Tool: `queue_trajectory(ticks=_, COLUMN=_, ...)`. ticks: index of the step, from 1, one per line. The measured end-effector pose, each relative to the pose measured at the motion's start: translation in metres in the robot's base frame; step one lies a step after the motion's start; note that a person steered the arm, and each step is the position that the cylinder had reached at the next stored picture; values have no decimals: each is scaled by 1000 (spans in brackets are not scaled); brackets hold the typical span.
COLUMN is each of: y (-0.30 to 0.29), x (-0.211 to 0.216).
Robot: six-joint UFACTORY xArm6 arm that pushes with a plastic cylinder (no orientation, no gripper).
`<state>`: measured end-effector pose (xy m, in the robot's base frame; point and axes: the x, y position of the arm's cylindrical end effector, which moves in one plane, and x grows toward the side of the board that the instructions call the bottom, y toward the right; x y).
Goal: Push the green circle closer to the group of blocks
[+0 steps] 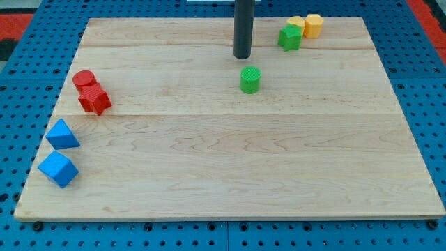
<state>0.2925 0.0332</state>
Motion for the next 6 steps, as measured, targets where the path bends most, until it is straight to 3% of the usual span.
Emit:
queue_trajectory(ticks=2, y=-69, x=20)
queue_trajectory(ticks=5, y=-55, x=101)
queue_trajectory(ticks=6, y=-6, x=93)
